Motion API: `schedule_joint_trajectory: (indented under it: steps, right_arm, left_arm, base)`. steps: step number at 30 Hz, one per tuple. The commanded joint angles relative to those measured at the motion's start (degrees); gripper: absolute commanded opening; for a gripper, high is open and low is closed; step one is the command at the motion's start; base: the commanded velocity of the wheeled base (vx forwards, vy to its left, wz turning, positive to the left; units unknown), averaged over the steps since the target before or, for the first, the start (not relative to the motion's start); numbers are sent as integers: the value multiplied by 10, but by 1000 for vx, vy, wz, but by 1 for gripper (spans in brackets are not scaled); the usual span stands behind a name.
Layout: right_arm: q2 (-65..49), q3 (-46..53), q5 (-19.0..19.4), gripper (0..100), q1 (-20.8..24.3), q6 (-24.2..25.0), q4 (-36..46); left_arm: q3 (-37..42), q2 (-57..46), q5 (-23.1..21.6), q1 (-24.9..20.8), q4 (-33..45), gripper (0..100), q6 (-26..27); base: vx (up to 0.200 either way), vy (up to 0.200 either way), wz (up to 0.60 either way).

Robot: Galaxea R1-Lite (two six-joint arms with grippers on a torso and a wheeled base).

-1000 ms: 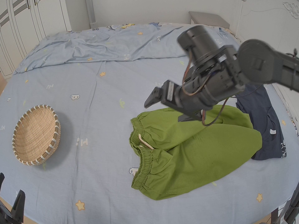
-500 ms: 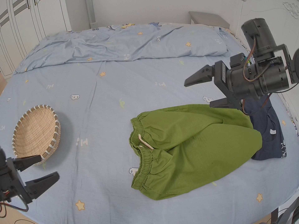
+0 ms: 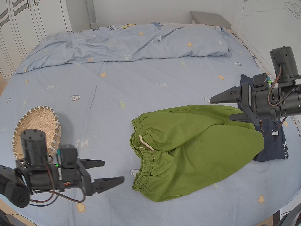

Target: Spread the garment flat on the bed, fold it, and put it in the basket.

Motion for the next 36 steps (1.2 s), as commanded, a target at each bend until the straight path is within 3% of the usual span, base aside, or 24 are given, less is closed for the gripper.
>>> schedule_joint_trajectory:
  steps: [1,25,26,32,36]
  right_arm:
    - [-65,123,24,100,-47,-32,-89]
    - [-64,124,23,100,-54,-31,-90]
    - [-64,124,23,100,-54,-31,-90]
    - [-62,124,22,100,-55,-32,-90]
    - [-62,124,22,100,-55,-32,-90]
  left_arm:
    - [14,274,-27,-70,-169,100,15]
    - [-45,306,-27,-73,-174,100,10]
    - [-46,307,-27,-74,-174,0,10]
    - [-53,316,-27,-75,-173,0,4]
    - [-57,312,-28,-66,-174,0,-45]
  base:
    - [0,0,0]
    - [0,0,0]
    - [0,0,0]
    - [0,0,0]
    - [0,0,0]
